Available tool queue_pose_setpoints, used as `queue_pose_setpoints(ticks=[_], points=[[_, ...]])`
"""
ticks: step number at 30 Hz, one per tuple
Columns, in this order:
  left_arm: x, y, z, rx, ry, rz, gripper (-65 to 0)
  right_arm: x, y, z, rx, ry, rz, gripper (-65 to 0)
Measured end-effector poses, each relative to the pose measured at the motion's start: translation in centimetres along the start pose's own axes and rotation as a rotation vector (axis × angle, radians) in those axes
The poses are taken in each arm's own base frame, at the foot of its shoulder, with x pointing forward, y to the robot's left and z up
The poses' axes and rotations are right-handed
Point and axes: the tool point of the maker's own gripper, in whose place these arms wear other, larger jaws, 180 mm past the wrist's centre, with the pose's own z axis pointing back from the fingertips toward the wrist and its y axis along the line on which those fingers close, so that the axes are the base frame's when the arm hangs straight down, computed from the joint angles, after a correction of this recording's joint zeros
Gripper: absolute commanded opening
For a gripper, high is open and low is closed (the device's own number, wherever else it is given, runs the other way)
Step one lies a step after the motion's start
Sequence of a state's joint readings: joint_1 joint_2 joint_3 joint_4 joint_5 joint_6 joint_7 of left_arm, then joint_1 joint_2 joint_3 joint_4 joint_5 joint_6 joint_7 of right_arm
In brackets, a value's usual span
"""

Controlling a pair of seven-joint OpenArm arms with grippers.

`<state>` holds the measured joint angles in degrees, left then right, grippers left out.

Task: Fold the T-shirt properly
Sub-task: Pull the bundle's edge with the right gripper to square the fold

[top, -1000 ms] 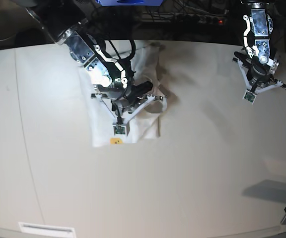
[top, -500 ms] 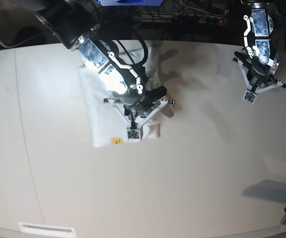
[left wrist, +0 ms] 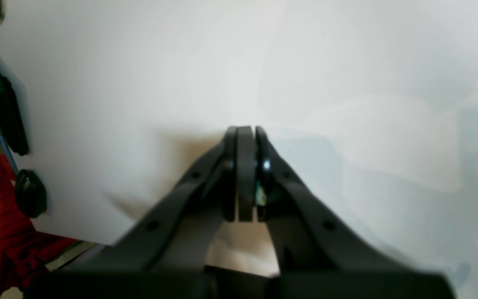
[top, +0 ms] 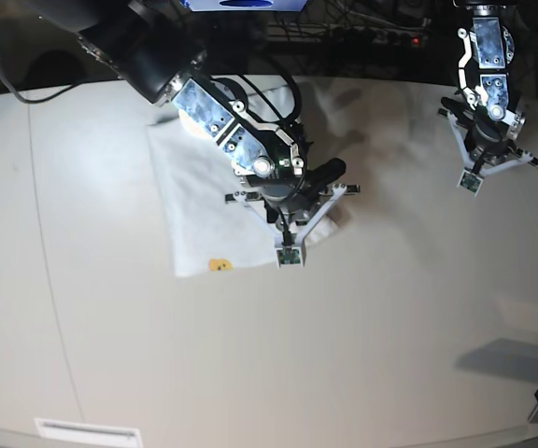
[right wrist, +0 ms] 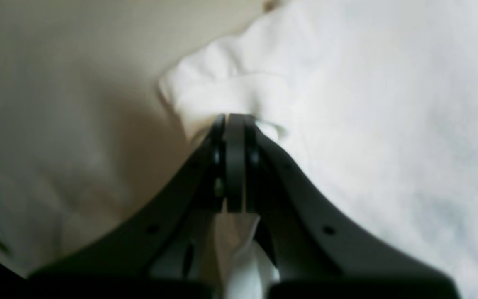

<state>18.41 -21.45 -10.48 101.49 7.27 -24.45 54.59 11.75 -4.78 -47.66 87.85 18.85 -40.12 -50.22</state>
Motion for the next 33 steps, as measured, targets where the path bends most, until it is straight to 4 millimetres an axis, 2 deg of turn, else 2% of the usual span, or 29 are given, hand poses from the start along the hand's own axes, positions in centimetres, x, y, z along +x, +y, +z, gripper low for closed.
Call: queue_pose_setpoints(ticks=[5,8,11,15,17,24,27,30,33], points=[[0.1,0.1,0.0,0.001,-0.002,0.001,-65.0,0.7,-0.2,0.0,-0.003,-0.032,0.001,-64.7],[0.1,0.0,0.0,0.0,-0.004,0.003,-65.0,1.9,-0.3,0.2,-0.002,-0.059,0.011,-64.7],[0.2,0.1,0.0,0.0,-0.006,0.004,-65.0,3.9,-0.7,2.0,0.016,-0.097,0.023,-64.7],[0.2,0.0,0.0,-0.002,-0.006,0.005,-65.0,4.5,-1.4,4.1,0.047,-0.079,-0.022,-64.7],[0.2,0.1,0.0,0.0,-0.006,0.004,-65.0,3.8,-2.3,4.0,0.033,-0.059,-0.061,-64.7],[0.3,0.0,0.0,-0.002,-0.007,0.007,-65.0,-2.5,-5.1,3.3,-0.03,0.036,-0.092,-64.7],[0.3,0.0,0.0,-0.002,-0.007,0.007,-65.0,-3.8,-5.1,3.3,-0.033,0.041,-0.105,-64.7],[0.3,0.0,0.0,-0.001,-0.008,0.007,-65.0,-5.9,-5.0,3.4,-0.035,0.086,-0.114,-64.7],[0.4,0.0,0.0,-0.001,-0.009,0.008,-65.0,-7.6,-3.0,3.9,0.007,0.115,-0.064,-64.7]])
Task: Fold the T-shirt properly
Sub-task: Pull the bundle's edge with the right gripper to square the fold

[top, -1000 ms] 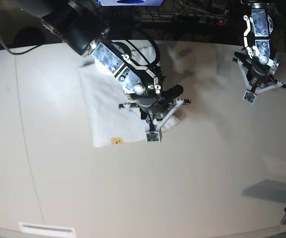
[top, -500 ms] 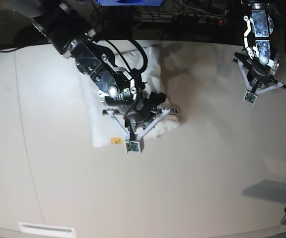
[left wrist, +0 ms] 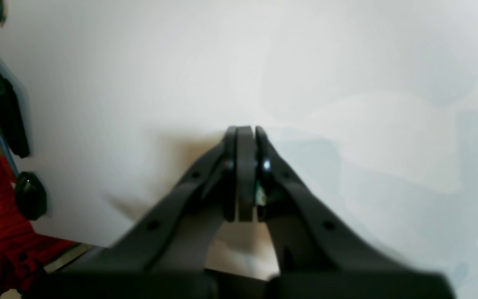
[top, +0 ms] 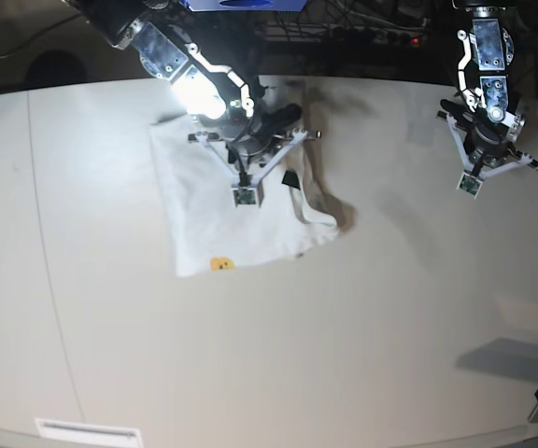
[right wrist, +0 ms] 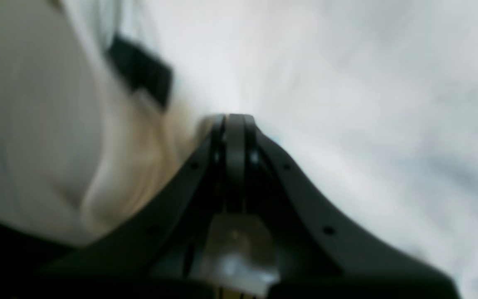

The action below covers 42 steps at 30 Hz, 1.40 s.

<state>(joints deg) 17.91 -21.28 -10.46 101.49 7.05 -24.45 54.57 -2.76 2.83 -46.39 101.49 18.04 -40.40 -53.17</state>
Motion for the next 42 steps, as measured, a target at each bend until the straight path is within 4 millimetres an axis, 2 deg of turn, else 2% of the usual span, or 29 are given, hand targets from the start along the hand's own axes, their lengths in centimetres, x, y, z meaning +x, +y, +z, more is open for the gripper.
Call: queue_pose_setpoints(ticks=[3,8,13,16,18,21,25,26,30,36,40,42], points=[[0.0,0.0,0.0,0.0,0.0,0.0,-65.0,-1.0,2.1,0.6,0.053,0.015,0.039,-64.7],[1.1,0.5,-0.1,0.01,-0.022,0.007,-65.0,-1.4,2.3,1.1,0.06,0.011,0.069,-64.7],[1.5,-0.3,-0.1,-0.004,-0.027,-0.013,-65.0,-2.4,5.5,2.7,0.161,0.013,0.164,-64.7],[3.2,-1.7,-0.1,-0.04,-0.068,-0.032,-65.0,-2.4,5.4,2.7,0.16,0.01,0.169,-64.7],[3.6,-1.9,-0.1,-0.044,-0.079,-0.036,-65.0,-2.4,5.2,2.6,0.154,0.01,0.168,-64.7],[3.1,-1.8,-0.1,-0.041,-0.061,-0.039,-65.0,-2.4,5.3,2.5,0.154,0.009,0.168,-64.7],[4.2,-0.6,0.0,-0.021,-0.093,0.009,-65.0,-3.1,4.3,1.1,0.109,0.022,0.181,-64.7],[3.9,0.2,0.0,-0.005,-0.094,0.035,-65.0,-3.1,3.9,0.7,0.097,0.013,0.182,-64.7],[0.1,4.6,0.4,0.107,0.007,0.107,-65.0,-3.2,3.5,0.2,0.083,-0.004,0.182,-64.7],[-3.6,9.3,1.6,0.215,0.08,0.206,-65.0,-3.3,3.2,-0.5,0.066,0.001,0.194,-64.7],[-5.0,10.2,2.0,0.233,0.11,0.182,-65.0,-3.1,3.3,-0.4,0.071,0.003,0.196,-64.7],[-5.0,9.9,1.9,0.225,0.105,0.175,-65.0,-2.2,3.9,0.8,0.101,-0.023,0.183,-64.9]])
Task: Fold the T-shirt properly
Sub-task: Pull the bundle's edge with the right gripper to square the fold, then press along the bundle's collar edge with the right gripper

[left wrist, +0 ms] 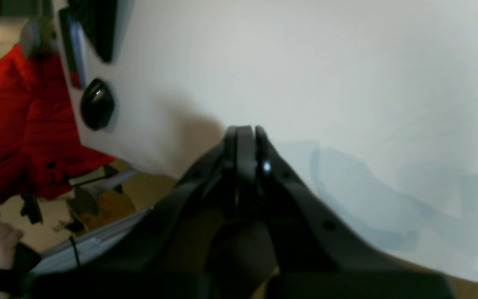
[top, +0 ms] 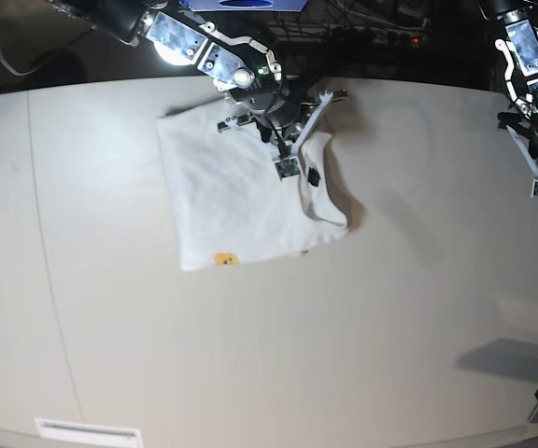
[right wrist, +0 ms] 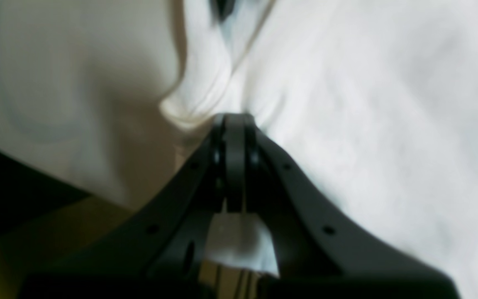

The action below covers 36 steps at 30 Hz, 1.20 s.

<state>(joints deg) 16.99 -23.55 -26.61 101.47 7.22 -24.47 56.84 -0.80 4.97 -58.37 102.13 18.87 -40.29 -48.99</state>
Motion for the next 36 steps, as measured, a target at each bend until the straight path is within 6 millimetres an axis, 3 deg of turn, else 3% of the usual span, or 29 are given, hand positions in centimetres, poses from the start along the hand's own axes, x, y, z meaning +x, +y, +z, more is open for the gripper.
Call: queue_pose_setpoints(ticks=[3,9,11,14,18,25,28,33,36], points=[[-1.1,-0.3,0.1,-0.007,0.019,-0.027,-65.0,3.2,1.5,2.3,0.077,-0.063,0.021,-64.9],[-2.2,-0.6,0.0,-0.015,0.051,-0.042,-65.0,6.4,1.3,2.4,0.058,-0.098,0.05,-64.9],[-3.3,-0.5,-0.7,0.003,0.086,-0.07,-65.0,6.5,1.2,1.6,0.049,-0.085,0.061,-64.9],[-6.7,0.1,-1.4,0.062,0.225,-0.157,-65.0,7.2,0.0,-0.1,-0.01,-0.071,0.08,-64.9],[-6.5,-1.3,-1.8,0.058,0.177,-0.184,-65.0,7.8,-1.5,-1.8,-0.074,-0.089,0.097,-64.9],[-7.3,-2.1,-1.9,0.047,0.194,-0.191,-65.0,6.6,-2.2,-4.0,-0.106,-0.079,0.122,-64.9],[-7.1,-2.2,-2.0,0.044,0.189,-0.186,-65.0,5.5,-0.7,-4.2,-0.076,-0.053,0.102,-64.9],[-6.7,-2.4,-2.0,0.041,0.181,-0.183,-65.0,5.4,2.2,-3.9,-0.028,-0.07,0.137,-64.9],[-6.7,-2.8,-2.0,0.036,0.182,-0.179,-65.0,3.5,3.6,-4.4,0.001,-0.015,0.158,-64.9]])
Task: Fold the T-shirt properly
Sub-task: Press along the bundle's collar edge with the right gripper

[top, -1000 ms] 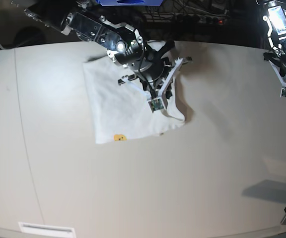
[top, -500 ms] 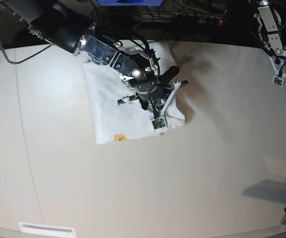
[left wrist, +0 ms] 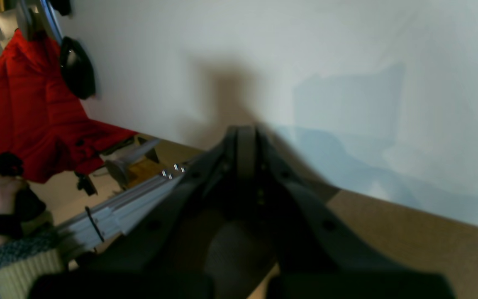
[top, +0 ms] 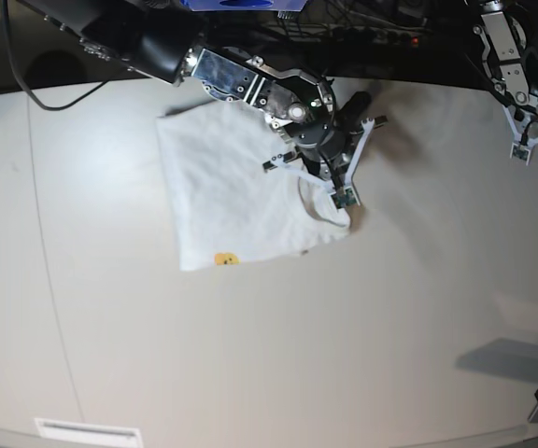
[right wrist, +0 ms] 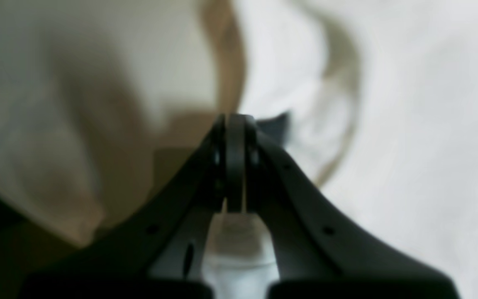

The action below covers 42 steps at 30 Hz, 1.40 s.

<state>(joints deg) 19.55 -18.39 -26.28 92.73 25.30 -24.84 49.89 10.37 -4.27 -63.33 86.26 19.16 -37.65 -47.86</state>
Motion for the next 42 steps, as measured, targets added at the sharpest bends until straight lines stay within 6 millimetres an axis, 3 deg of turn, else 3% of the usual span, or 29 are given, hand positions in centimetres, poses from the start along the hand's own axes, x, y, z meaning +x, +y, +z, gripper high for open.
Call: queue_pose_setpoints(ticks=[3,8,11,13,15,17,20,24,26,29,32,37,42], points=[[0.0,-0.6,0.0,-0.014,0.0,0.005,-65.0,-1.4,-0.8,-1.0,-0.035,0.038,0.011,-64.9],[0.0,-0.6,0.0,-0.014,-0.002,0.006,-65.0,-0.9,-1.0,-0.3,-0.03,0.03,0.008,-64.9],[0.2,-0.8,0.1,-0.029,-0.015,0.025,-65.0,1.8,0.2,2.8,0.042,-0.019,0.003,-64.9],[1.5,-1.4,0.6,-0.079,-0.075,0.079,-65.0,4.2,0.6,5.0,0.087,-0.075,0.013,-64.9],[3.4,-2.3,1.8,-0.164,-0.165,0.089,-65.0,5.5,-0.4,6.1,0.099,-0.068,-0.061,-64.9],[4.6,-3.5,2.9,-0.251,-0.227,0.046,-65.0,6.2,-3.1,6.4,0.053,-0.076,-0.15,-64.9],[5.9,-5.1,4.3,-0.301,-0.282,0.016,-65.0,4.7,-6.9,6.5,-0.022,-0.063,-0.249,-64.9],[9.4,-8.3,7.1,-0.346,-0.383,-0.094,-65.0,0.2,-9.1,6.6,-0.063,0.012,-0.309,-64.9],[11.1,-9.7,8.4,-0.366,-0.441,-0.136,-65.0,-0.8,-10.6,6.7,-0.104,-0.008,-0.328,-64.9],[11.9,-10.9,8.9,-0.368,-0.444,-0.198,-65.0,-2.2,-12.7,6.9,-0.168,-0.017,-0.346,-64.9],[13.3,-10.8,8.6,-0.342,-0.446,-0.176,-65.0,-3.6,-12.0,6.9,-0.155,0.019,-0.362,-64.9],[15.0,-11.3,7.9,-0.347,-0.433,-0.144,-65.0,-3.8,-11.8,6.9,-0.151,0.02,-0.359,-64.9],[17.5,-13.3,10.6,-0.38,-0.523,-0.185,-65.0,-3.8,-11.8,6.9,-0.151,0.022,-0.357,-64.9]])
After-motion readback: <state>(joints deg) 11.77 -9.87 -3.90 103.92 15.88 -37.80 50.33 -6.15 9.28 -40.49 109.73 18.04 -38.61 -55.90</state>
